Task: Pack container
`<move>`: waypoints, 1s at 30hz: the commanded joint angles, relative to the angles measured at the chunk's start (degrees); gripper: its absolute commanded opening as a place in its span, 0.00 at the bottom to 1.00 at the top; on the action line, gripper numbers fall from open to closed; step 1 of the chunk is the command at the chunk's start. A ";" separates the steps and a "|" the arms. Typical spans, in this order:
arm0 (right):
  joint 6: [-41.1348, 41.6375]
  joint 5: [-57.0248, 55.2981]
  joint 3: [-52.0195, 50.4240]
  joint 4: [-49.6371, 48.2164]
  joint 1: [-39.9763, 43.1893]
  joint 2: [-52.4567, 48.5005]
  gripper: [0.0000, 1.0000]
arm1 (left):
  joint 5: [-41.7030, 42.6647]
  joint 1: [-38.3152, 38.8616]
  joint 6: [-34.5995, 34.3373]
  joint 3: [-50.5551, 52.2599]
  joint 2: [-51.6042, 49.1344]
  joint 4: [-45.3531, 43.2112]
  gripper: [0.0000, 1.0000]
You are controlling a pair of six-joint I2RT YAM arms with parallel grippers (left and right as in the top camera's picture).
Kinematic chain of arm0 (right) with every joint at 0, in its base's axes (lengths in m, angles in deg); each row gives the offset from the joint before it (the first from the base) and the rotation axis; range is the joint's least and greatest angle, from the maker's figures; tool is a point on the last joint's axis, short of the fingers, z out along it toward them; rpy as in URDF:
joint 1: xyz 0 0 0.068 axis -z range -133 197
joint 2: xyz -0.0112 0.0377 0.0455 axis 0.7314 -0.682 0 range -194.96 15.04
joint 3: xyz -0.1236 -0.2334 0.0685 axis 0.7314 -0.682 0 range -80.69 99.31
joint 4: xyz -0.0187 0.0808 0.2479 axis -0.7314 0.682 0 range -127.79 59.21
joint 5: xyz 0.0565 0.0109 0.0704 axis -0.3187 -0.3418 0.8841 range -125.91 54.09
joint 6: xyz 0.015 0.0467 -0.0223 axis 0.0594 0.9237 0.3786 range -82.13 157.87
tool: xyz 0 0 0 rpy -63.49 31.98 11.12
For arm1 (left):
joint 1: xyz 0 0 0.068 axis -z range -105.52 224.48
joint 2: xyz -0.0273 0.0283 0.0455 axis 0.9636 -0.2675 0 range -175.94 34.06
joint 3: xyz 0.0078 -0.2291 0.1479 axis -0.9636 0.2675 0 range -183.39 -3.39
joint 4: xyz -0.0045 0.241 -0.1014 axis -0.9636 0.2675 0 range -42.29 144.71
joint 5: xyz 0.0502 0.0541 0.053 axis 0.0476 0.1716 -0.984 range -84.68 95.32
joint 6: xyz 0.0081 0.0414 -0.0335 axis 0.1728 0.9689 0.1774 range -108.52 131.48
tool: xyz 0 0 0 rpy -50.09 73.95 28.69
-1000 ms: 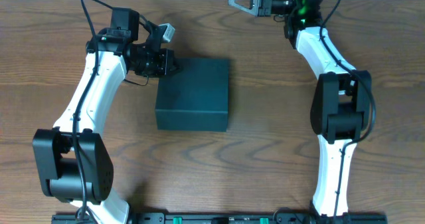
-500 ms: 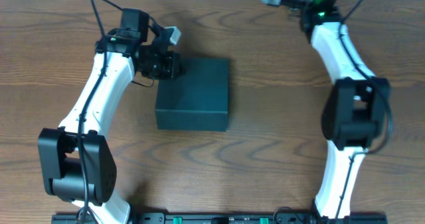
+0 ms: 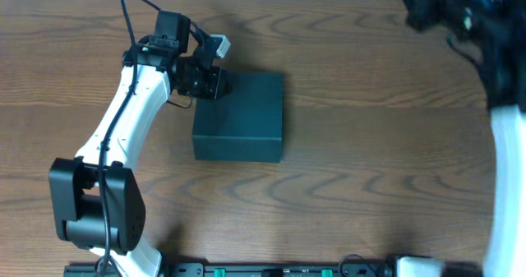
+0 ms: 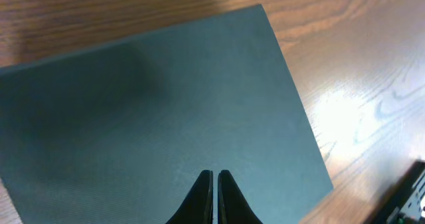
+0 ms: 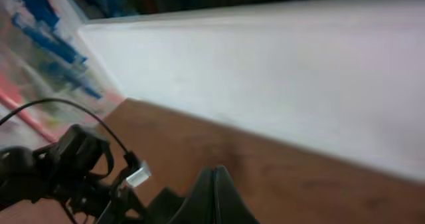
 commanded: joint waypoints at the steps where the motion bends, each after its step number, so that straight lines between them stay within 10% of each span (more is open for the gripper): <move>1: -4.74 -14.10 -8.48 -0.28 -5.57 5.07 0.02 | -0.15 0.13 4.39 -0.17 0.04 1.18 0.06; 16: 14.01 -12.96 -50.23 -4.37 -24.44 9.16 0.02 | -0.11 0.11 8.83 0.83 -3.96 2.89 0.06; 30: 25.03 -27.43 -63.73 -18.58 -40.48 8.90 0.02 | 1.77 0.17 11.45 1.18 -7.30 5.55 0.06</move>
